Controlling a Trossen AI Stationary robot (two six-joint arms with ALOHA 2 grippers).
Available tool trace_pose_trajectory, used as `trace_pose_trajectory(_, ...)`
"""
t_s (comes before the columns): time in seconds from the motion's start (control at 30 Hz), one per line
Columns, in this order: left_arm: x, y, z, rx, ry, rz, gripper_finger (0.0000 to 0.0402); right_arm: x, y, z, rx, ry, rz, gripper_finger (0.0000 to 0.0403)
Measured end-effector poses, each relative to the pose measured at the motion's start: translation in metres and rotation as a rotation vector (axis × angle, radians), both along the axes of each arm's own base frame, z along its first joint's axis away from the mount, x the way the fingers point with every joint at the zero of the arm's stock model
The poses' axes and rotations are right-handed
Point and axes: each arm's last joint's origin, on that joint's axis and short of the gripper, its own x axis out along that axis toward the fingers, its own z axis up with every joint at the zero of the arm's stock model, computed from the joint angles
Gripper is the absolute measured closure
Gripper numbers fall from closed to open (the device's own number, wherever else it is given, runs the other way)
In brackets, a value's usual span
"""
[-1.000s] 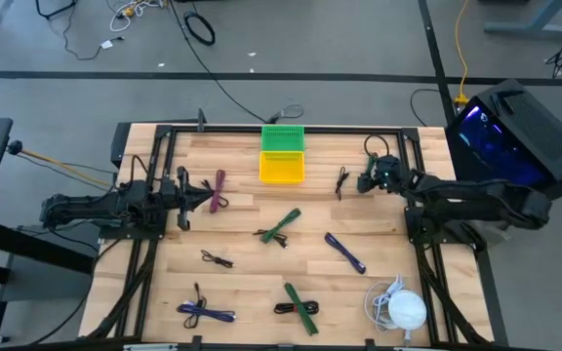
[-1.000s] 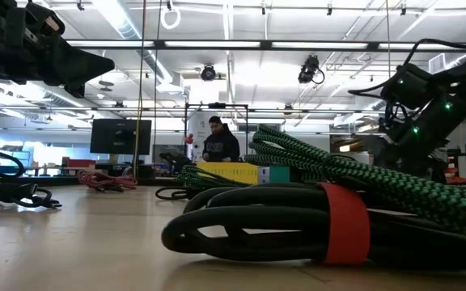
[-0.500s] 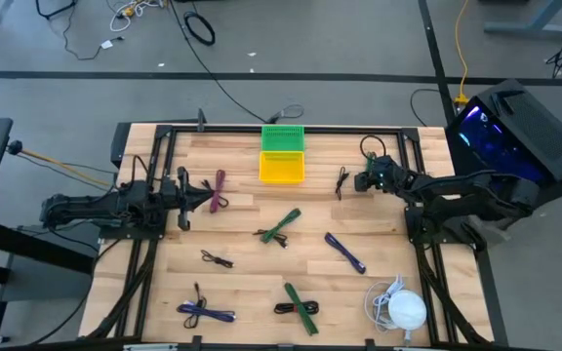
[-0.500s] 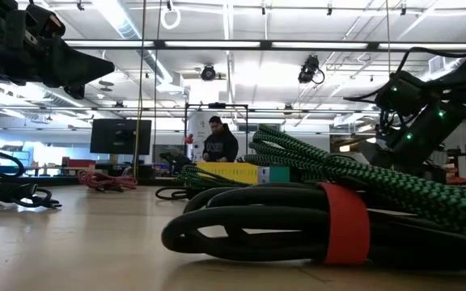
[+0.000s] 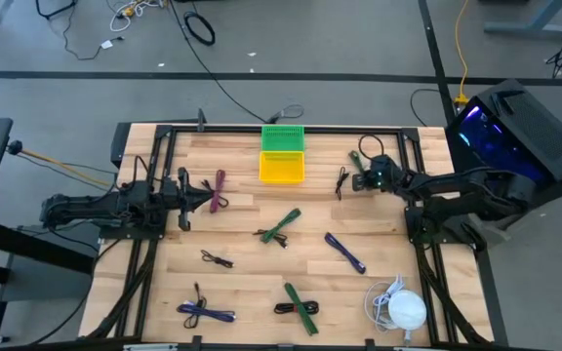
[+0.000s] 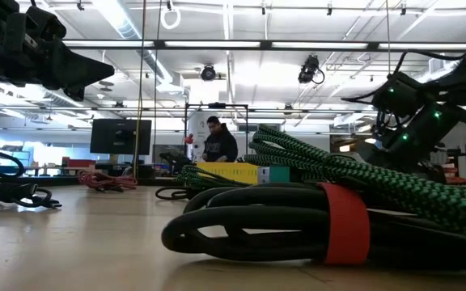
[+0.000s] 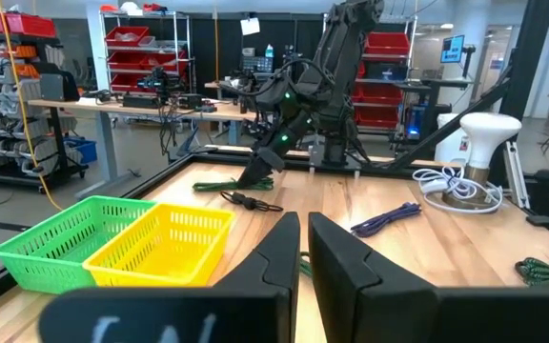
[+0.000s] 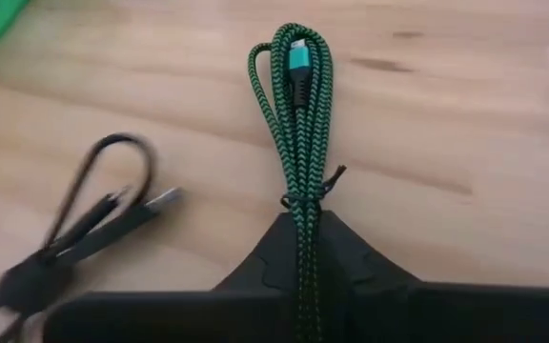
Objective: Pick & Place USB Port
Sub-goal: Put the top-right green patterned charger cable into the green basket
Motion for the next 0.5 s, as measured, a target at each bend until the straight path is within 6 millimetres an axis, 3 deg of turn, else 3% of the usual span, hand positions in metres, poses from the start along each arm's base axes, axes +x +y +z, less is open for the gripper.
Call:
trace_pose_trajectory(0.13,0.000,0.000,0.000,0.000,-0.002,0.016,0.0371,0.022,-0.012,0.027,-0.023,-0.024,0.113,0.0399)
trace_pose_trajectory(0.23,0.000,0.001,0.000,-0.001,-0.003,0.023,0.0372,0.032,-0.022,0.050,-0.050,0.076,0.118,0.0399)
trace_pose_trajectory(0.5,0.000,0.001,0.001,0.000,-0.008,0.024,0.0372,0.075,-0.038,0.126,-0.210,0.051,0.273,0.0399)
